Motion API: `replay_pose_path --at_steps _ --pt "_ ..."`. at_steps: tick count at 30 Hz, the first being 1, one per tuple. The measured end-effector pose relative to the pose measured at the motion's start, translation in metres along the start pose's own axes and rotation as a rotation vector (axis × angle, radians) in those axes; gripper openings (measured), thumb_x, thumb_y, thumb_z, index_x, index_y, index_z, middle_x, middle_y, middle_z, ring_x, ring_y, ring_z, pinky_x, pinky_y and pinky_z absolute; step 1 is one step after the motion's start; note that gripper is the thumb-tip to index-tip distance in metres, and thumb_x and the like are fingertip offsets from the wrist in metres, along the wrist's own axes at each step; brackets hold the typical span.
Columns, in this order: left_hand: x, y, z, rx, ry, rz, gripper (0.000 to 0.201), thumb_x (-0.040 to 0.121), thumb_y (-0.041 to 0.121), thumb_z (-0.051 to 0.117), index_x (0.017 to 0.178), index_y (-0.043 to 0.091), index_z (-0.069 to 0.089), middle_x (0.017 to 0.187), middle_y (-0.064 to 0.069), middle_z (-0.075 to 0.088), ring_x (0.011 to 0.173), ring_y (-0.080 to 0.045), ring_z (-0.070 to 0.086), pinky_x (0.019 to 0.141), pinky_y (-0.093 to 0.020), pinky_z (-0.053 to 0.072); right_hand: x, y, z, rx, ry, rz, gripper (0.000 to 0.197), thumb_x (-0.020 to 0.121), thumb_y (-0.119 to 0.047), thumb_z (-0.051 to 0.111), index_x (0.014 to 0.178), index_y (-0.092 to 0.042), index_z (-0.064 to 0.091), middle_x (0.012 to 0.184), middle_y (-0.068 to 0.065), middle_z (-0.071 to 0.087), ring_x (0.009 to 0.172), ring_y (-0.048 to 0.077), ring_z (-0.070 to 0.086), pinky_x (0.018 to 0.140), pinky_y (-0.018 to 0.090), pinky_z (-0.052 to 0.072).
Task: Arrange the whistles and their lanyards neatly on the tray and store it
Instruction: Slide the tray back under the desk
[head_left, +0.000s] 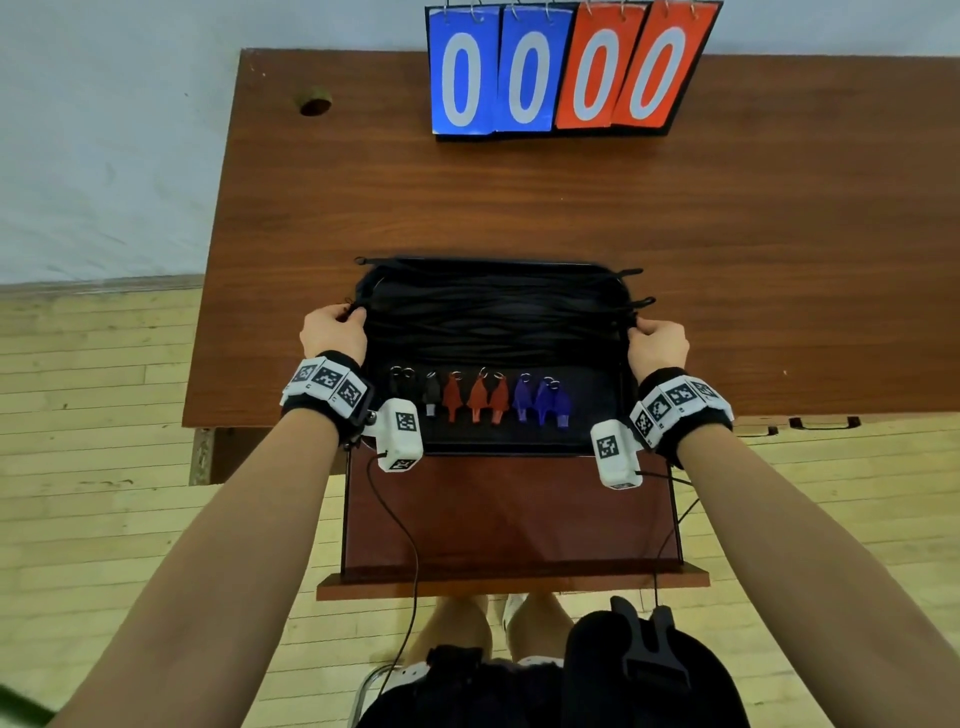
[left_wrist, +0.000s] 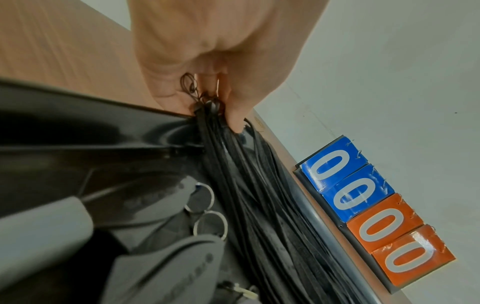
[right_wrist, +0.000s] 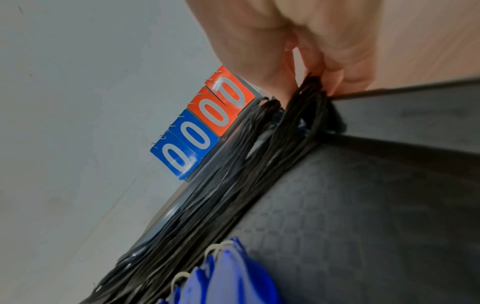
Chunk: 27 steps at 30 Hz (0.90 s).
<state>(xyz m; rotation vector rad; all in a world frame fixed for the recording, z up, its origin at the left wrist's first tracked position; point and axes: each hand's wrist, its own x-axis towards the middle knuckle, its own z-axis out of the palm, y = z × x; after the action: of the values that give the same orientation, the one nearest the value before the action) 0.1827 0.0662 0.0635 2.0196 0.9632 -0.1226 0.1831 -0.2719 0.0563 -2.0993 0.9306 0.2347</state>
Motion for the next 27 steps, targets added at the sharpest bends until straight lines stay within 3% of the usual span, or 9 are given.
replay_pose_path --at_steps 4,16,27 --pt "-0.019 -0.002 -0.008 0.006 0.011 0.022 0.030 0.093 0.022 0.057 0.119 0.008 0.064 0.118 -0.013 0.065 0.109 -0.028 0.060 0.081 -0.026 0.042 -0.011 0.007 -0.012 -0.003 -0.011 -0.031 0.033 0.095 -0.010 0.049 0.127 -0.005 0.059 0.130 0.017 0.058 0.120 0.031 0.055 0.099 0.030 0.042" --pt "-0.118 -0.059 -0.030 -0.023 0.034 0.006 0.030 0.093 0.022 0.058 0.117 0.006 0.065 0.117 -0.015 0.066 0.109 -0.030 0.060 0.082 -0.028 0.043 -0.071 0.062 -0.065 -0.050 -0.056 -0.128 0.033 0.094 -0.007 0.051 0.126 -0.002 0.058 0.128 0.019 0.059 0.121 0.033 0.054 0.105 0.036 0.042" --pt "-0.175 -0.119 -0.044 0.000 0.015 -0.089 0.033 0.091 0.026 0.059 0.119 0.010 0.064 0.119 -0.013 0.065 0.111 -0.030 0.058 0.092 -0.035 0.046 -0.127 0.122 -0.082 -0.087 -0.087 -0.080 0.033 0.095 -0.008 0.050 0.127 -0.002 0.058 0.128 0.019 0.059 0.115 0.033 0.057 0.095 0.032 0.045"
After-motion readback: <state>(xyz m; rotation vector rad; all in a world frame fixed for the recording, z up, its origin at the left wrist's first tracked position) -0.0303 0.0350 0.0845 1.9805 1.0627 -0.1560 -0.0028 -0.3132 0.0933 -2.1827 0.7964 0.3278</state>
